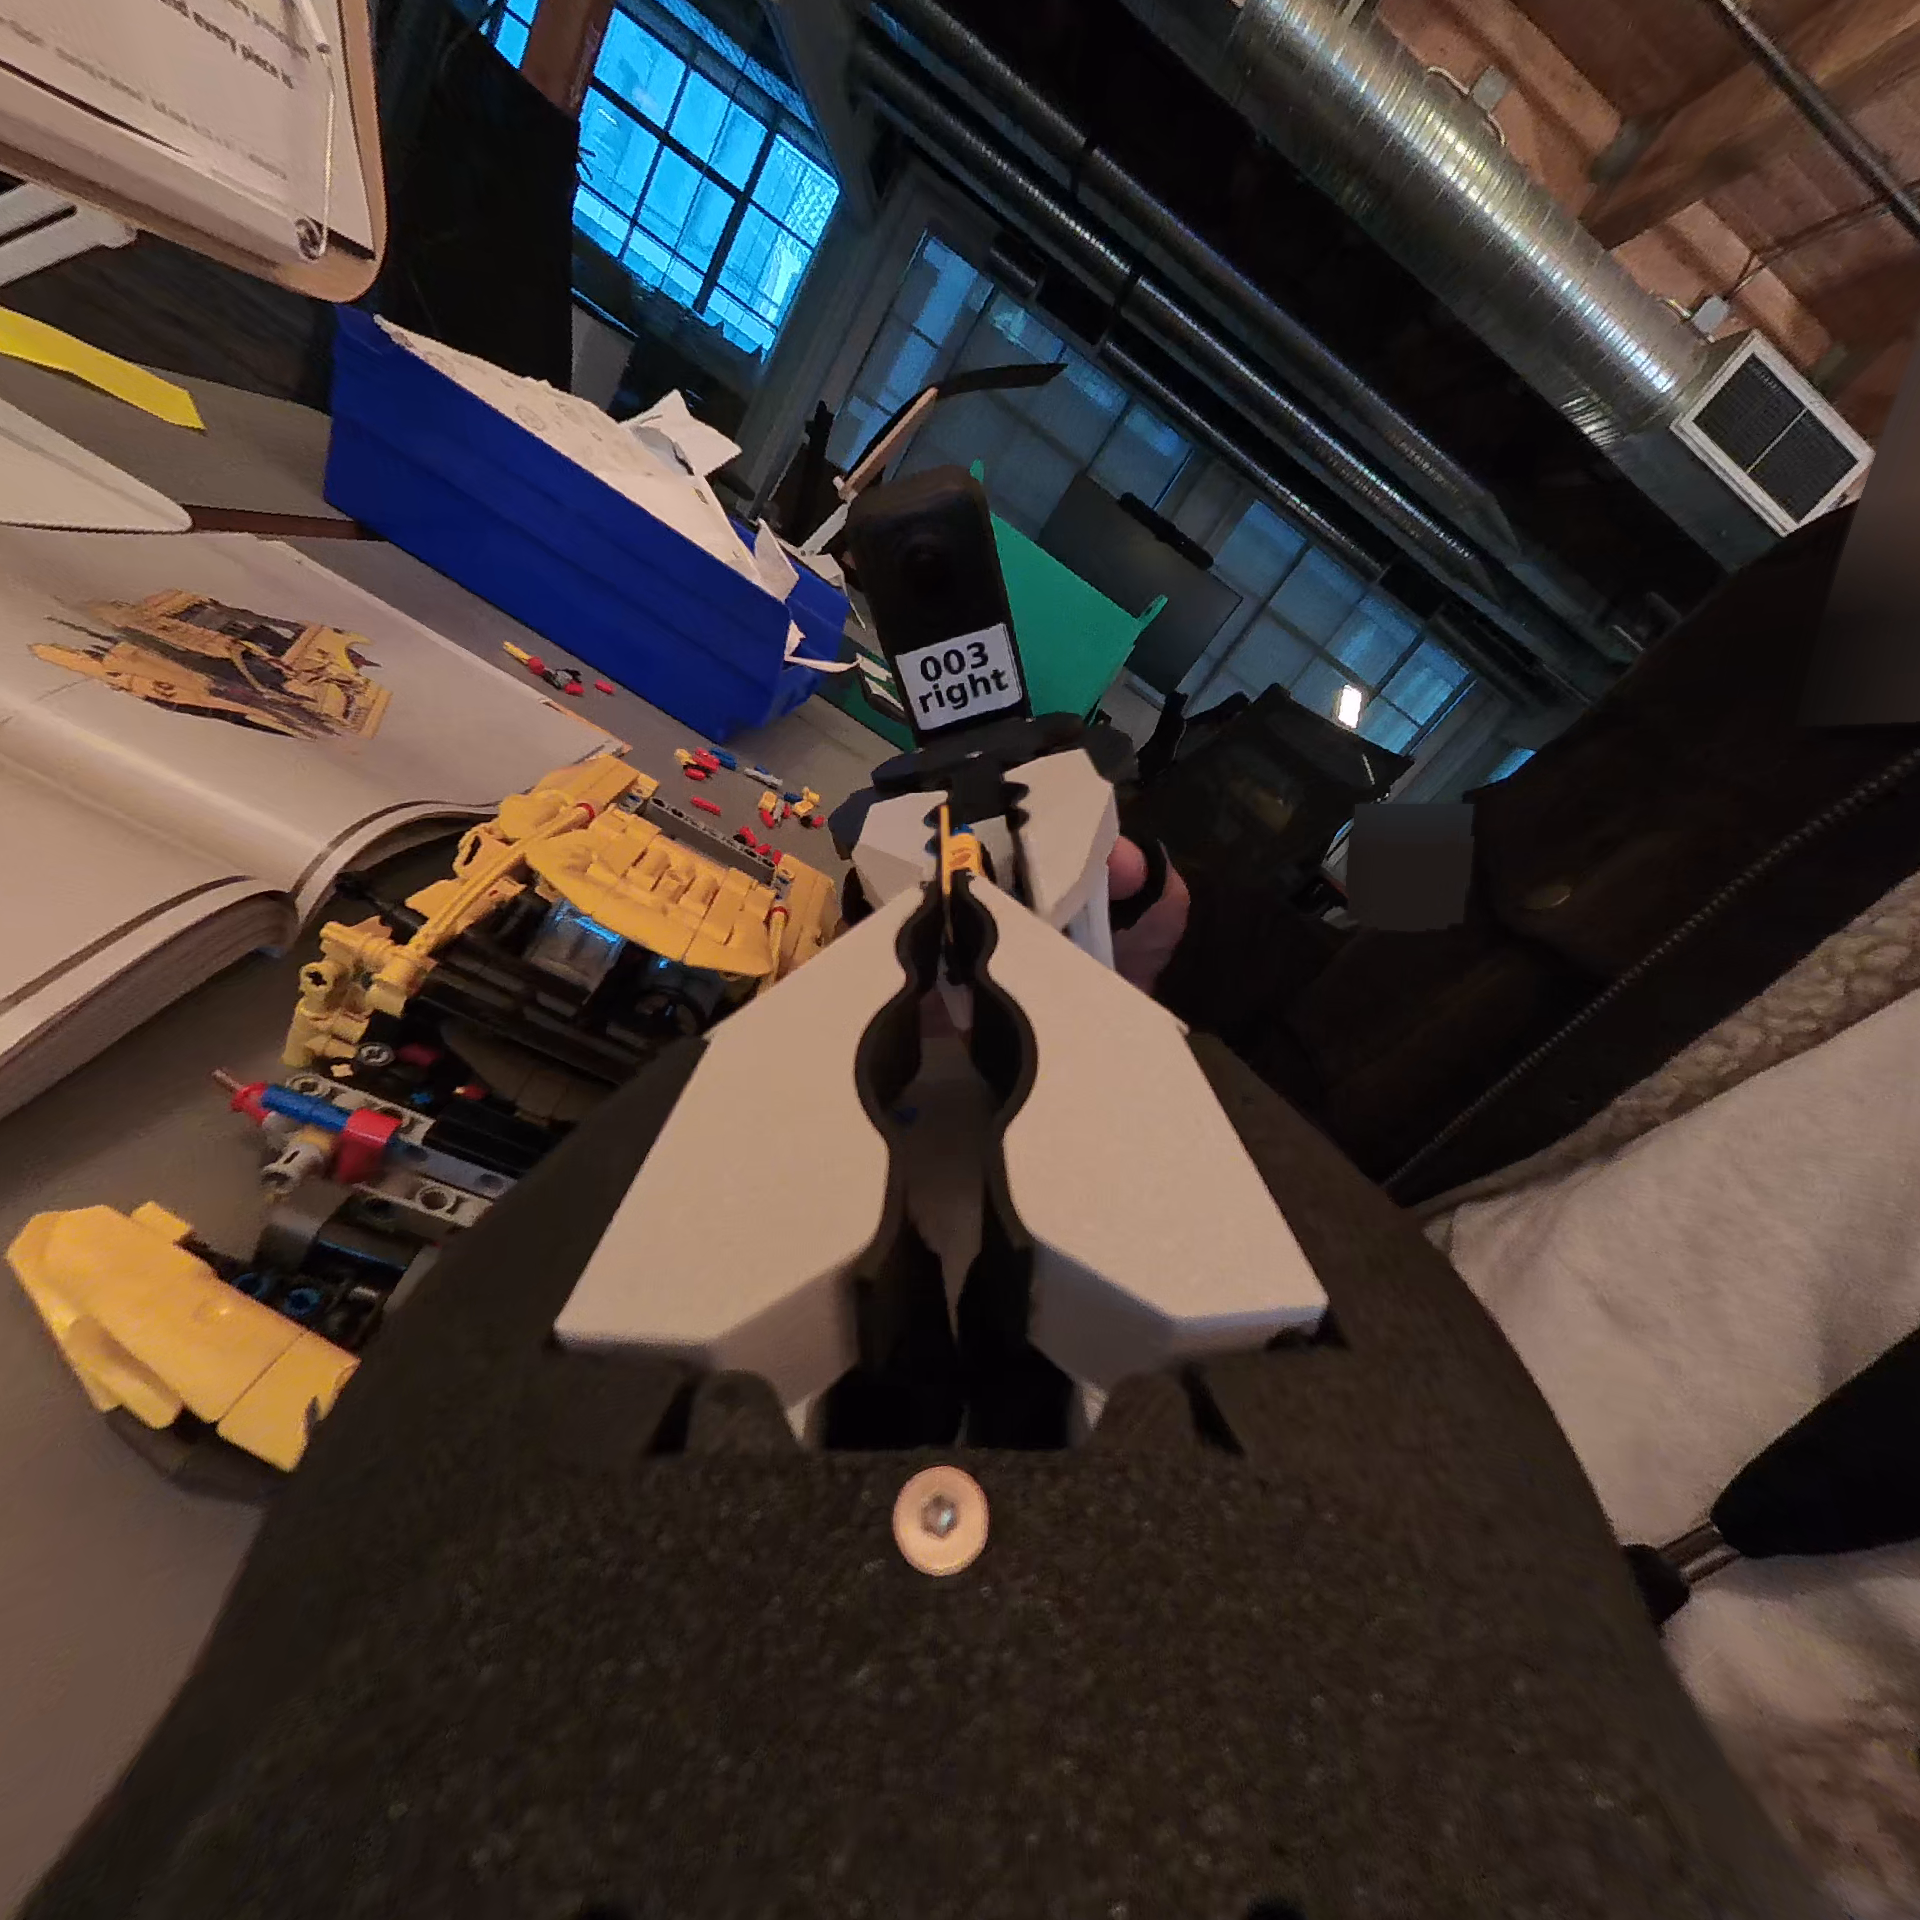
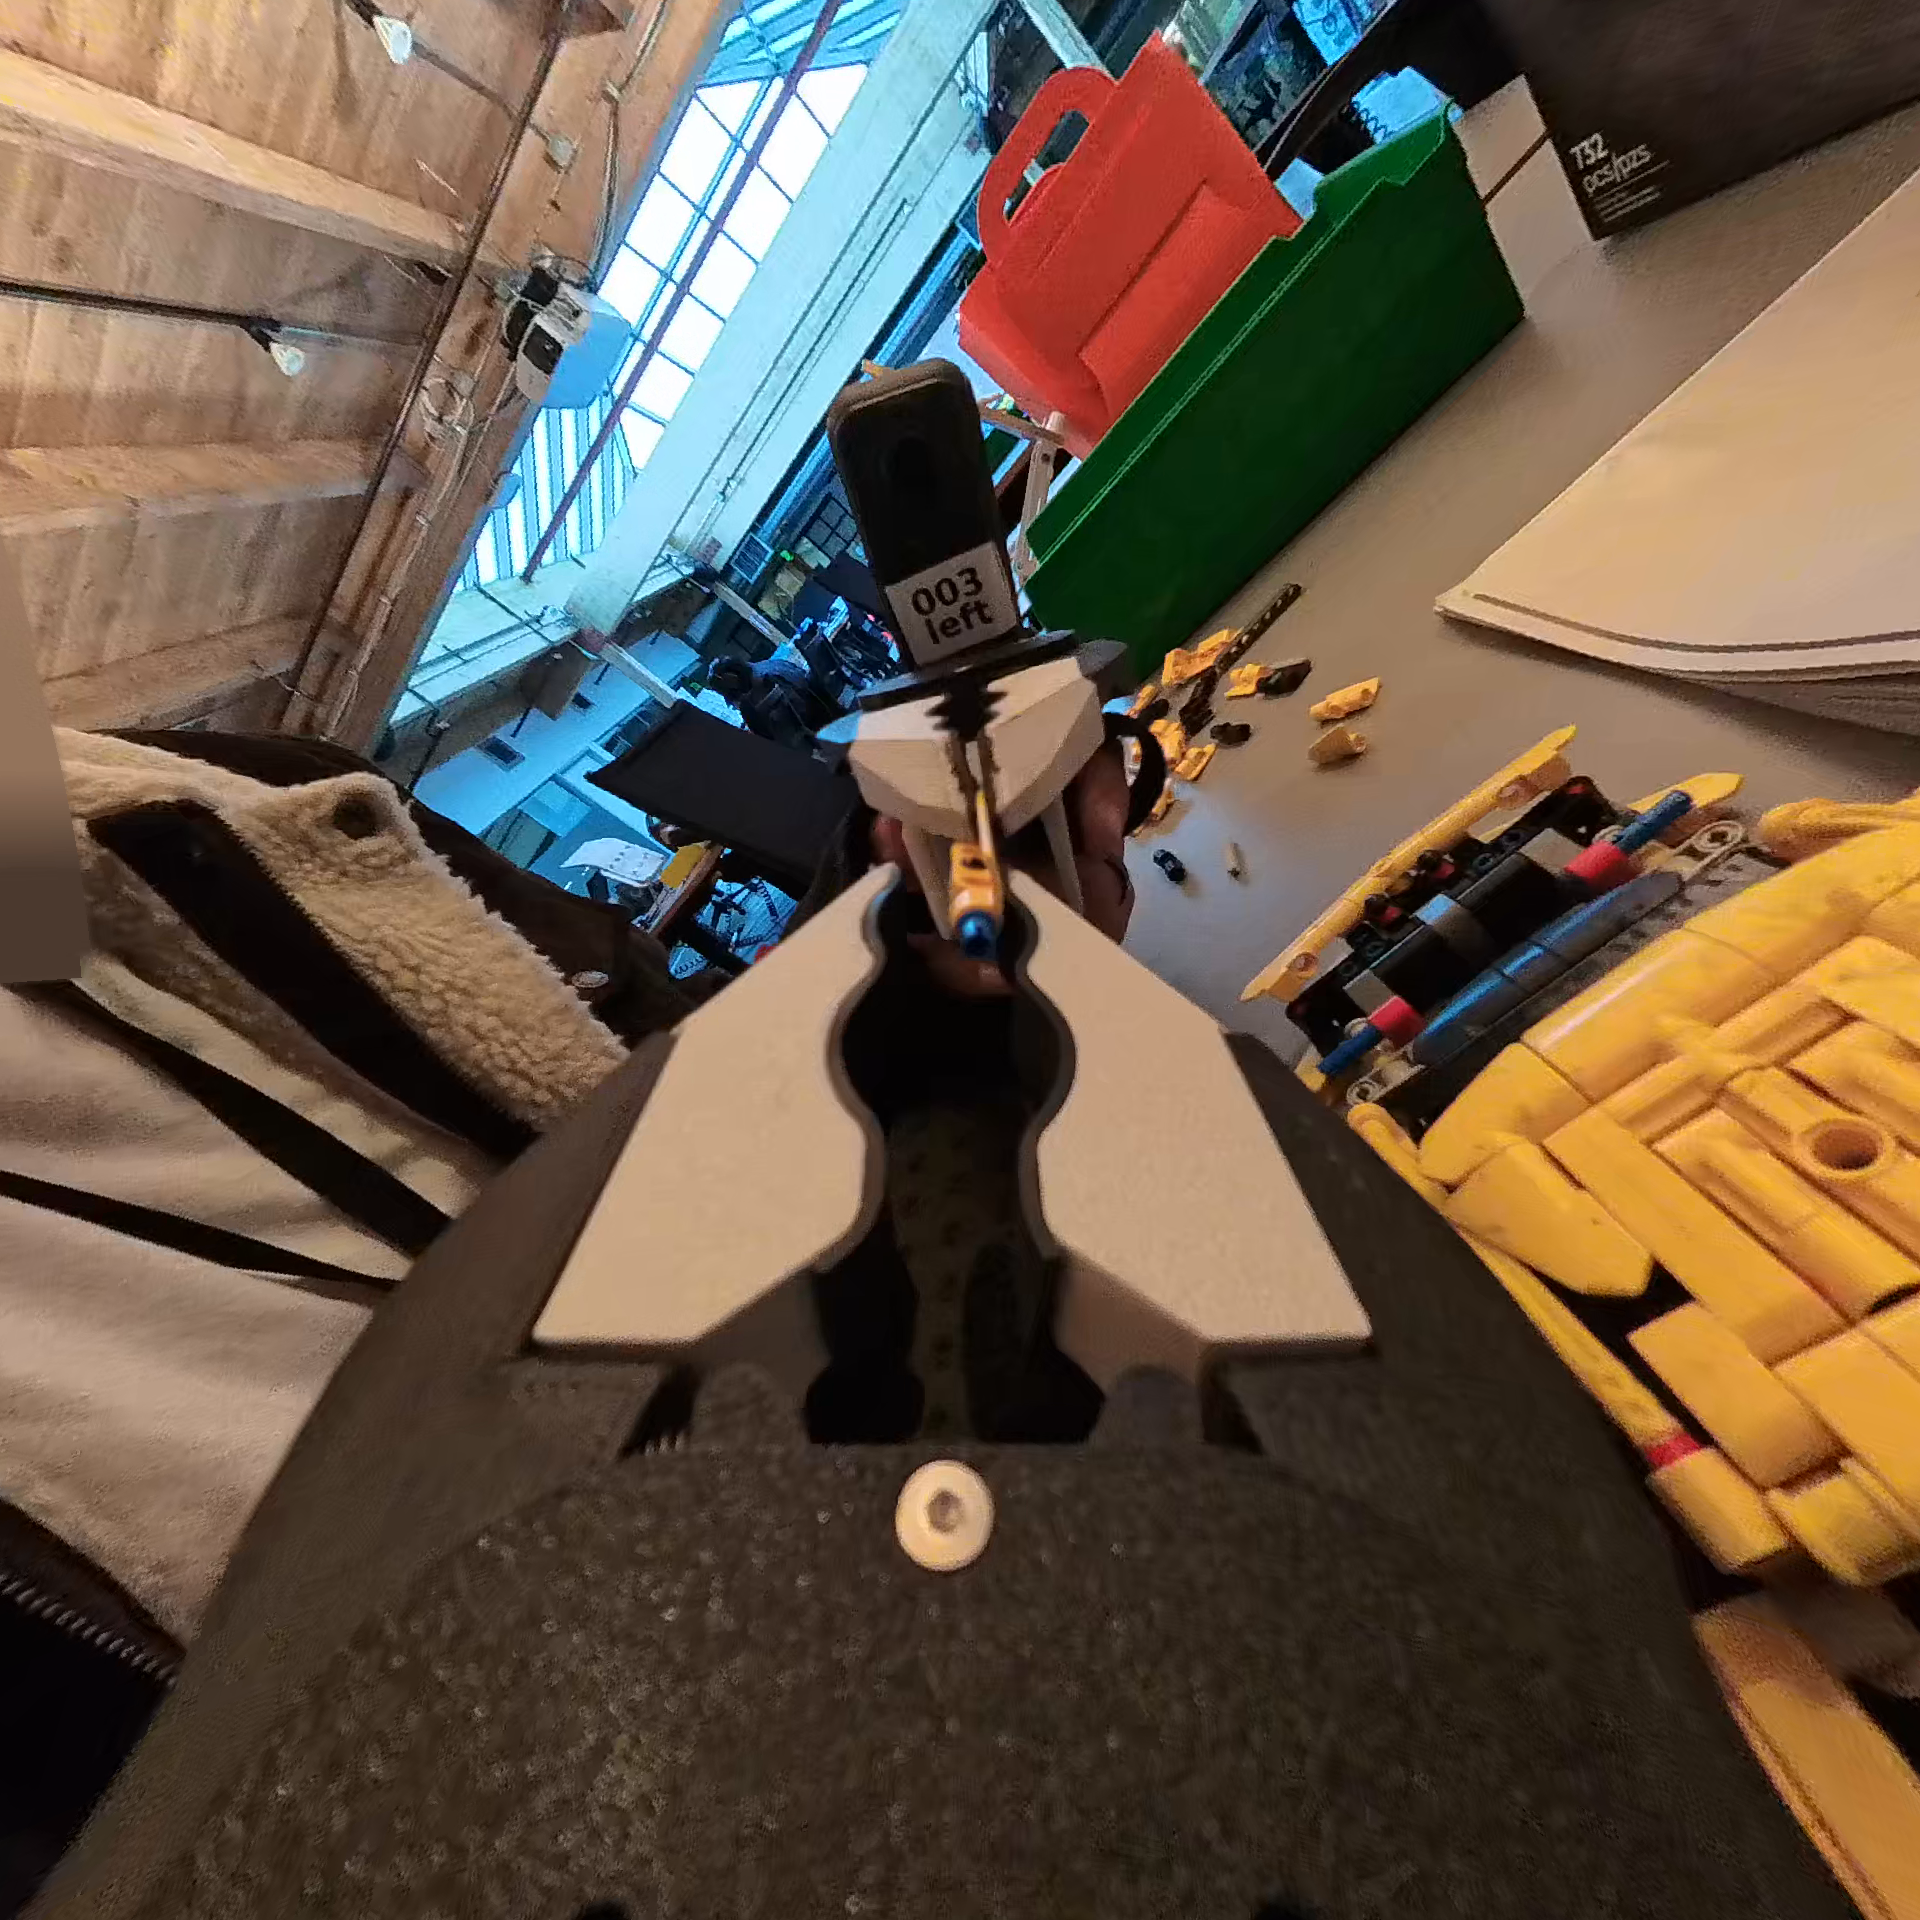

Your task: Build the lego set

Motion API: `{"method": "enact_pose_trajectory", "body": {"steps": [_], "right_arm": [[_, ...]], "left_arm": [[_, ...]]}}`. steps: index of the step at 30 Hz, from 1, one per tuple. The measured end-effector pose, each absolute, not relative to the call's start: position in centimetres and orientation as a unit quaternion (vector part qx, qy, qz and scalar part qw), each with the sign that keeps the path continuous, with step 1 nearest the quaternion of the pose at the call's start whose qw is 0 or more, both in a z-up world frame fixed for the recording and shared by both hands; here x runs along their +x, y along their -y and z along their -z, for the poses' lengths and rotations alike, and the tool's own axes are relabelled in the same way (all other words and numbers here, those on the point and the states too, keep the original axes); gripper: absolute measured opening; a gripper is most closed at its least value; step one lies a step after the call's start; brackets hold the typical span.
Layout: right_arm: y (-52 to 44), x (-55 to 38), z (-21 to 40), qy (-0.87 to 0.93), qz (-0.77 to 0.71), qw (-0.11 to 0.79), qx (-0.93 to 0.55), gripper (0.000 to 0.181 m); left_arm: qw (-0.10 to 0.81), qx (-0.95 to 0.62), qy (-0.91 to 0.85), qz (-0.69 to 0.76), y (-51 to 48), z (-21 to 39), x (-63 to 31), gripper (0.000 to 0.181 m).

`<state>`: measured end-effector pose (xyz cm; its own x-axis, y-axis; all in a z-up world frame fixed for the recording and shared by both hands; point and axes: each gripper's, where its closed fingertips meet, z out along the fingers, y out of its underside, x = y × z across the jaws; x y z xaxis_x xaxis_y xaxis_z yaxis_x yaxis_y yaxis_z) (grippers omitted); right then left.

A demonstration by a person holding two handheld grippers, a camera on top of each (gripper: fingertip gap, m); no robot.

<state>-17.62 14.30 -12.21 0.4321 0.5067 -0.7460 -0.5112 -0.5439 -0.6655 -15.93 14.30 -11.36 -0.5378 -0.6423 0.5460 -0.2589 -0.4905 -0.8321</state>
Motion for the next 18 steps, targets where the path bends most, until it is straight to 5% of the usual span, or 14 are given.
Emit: {"method": "enact_pose_trajectory", "body": {"steps": [13,18], "right_arm": [[-14.0,-16.8,12.8,-0.015,-0.515,0.479,-0.710,0.007],[-10.7,-11.4,13.1,0.000,-0.384,0.506,-0.772,0.006]], "left_arm": [[0.133,-0.465,-0.501,0.718,-13.8,11.7,-15.7,0.002],[0.129,-0.442,-0.517,0.722,-12.9,11.6,-16.0,0.023]]}}
